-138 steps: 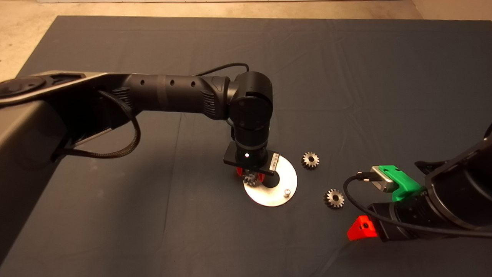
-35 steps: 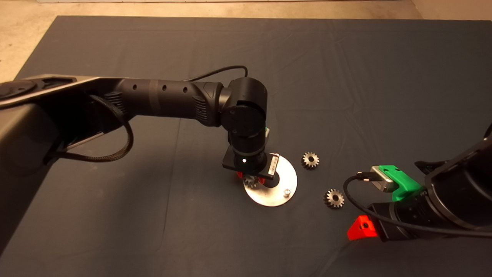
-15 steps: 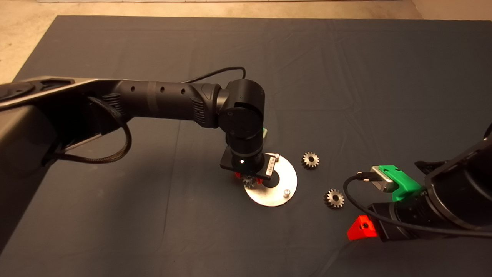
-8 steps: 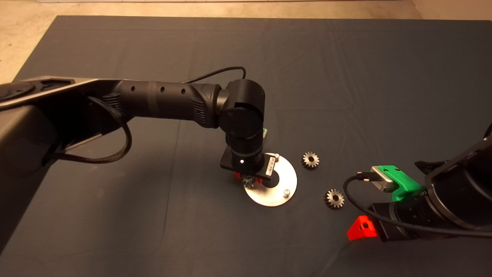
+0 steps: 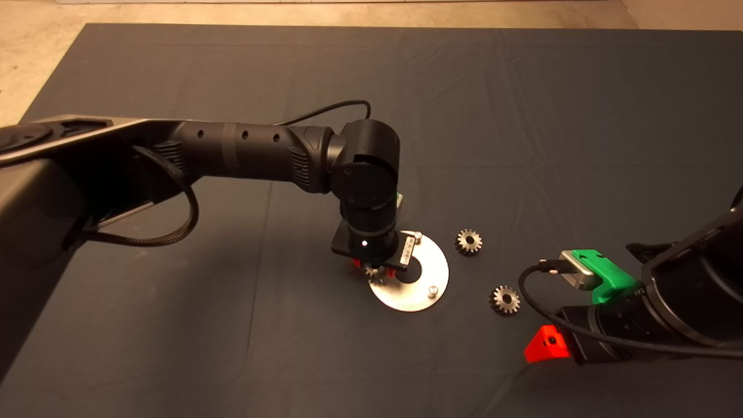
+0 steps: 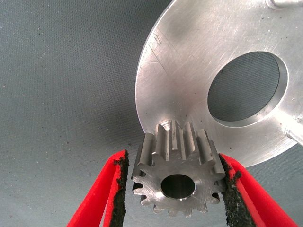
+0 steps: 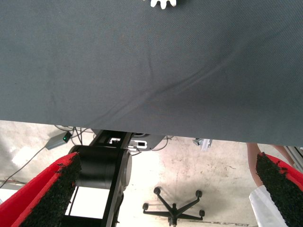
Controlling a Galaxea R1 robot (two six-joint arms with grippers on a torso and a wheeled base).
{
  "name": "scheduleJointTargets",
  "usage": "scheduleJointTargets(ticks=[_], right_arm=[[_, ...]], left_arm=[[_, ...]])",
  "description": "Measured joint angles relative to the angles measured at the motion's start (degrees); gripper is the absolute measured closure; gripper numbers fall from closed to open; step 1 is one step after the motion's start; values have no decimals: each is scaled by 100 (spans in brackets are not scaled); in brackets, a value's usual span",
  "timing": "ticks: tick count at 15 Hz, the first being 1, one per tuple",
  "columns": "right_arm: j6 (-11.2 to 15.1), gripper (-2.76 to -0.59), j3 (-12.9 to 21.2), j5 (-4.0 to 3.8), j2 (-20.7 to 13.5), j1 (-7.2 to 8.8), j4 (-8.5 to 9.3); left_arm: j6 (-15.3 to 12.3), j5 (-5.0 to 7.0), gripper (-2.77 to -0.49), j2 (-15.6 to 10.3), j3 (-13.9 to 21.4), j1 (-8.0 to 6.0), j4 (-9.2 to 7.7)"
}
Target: Install three planetary gears onto the carrier pins
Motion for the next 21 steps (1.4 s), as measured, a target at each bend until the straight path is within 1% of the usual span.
scheduleJointTargets(ticks=[1,3,5,6,8,14,18,21], right_arm=[[0,-275,0,0,0,-1,-2],[0,-275,0,-2,-1,-1,-1],[0,-275,0,0,-1,-1,-2],[0,-275,0,0,-1,-1,-2],[0,-275,0,0,-2,-1,0],[0,-275,0,-1,-2,-1,-2],[0,-275,0,-2,-2,-1,-2],[0,-275,0,0,0,-1,-2]], left_arm=[[2,16,-129,-2,0,-1,-1],[2,16,-131,-2,0,-2,-2],[2,16,-147,-2,0,-2,-27],[2,17,-147,-2,0,-2,-41],[2,16,-162,-2,0,-3,-59],[2,16,-162,5,0,-4,-71],[16,20,-162,44,-6,-2,-39],[16,38,-162,173,-6,-2,-7]])
